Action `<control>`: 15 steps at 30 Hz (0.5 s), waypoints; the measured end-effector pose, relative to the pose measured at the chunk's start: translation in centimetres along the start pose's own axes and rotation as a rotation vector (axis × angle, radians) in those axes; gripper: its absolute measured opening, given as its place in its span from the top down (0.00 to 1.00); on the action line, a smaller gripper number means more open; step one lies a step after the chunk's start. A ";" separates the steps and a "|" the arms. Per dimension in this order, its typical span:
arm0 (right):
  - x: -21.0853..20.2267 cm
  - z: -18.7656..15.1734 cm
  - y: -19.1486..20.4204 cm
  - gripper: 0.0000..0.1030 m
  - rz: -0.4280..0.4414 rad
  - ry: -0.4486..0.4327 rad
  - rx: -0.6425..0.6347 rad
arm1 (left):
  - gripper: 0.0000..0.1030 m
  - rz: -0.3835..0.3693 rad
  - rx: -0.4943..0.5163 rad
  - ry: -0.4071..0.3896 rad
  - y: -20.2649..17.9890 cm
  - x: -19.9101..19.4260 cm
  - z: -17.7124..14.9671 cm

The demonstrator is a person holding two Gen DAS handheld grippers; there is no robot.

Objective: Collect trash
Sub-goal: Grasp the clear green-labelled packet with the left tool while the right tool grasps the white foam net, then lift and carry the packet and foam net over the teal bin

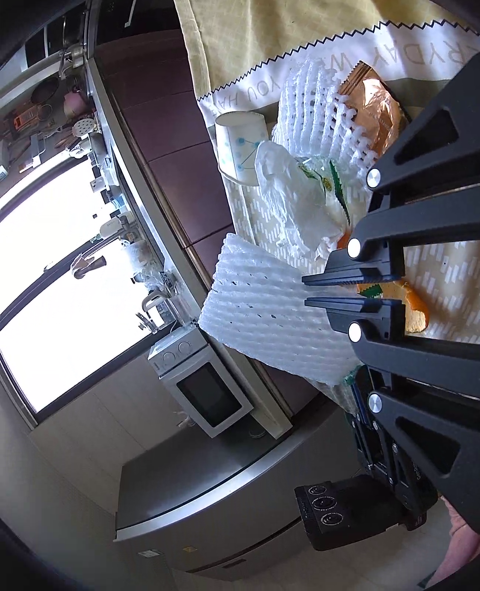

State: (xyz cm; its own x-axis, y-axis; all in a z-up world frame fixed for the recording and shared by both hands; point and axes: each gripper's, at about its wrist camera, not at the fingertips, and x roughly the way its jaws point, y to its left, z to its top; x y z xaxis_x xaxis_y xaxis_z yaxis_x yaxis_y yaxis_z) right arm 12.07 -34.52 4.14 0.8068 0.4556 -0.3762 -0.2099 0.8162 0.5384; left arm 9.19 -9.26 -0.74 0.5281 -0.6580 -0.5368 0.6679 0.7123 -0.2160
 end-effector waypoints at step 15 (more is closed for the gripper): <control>7.0 -0.7 10.6 0.95 0.218 0.109 -0.155 | 0.91 0.174 -0.113 -0.127 6.7 -12.3 -2.3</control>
State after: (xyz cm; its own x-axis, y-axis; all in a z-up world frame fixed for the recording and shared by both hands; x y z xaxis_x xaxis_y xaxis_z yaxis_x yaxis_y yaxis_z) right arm 15.07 -22.46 6.64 0.6712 0.6549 -0.3471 -0.4604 0.7354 0.4972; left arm 5.96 4.15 2.50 0.6969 -0.5431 -0.4684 0.5018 0.8359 -0.2225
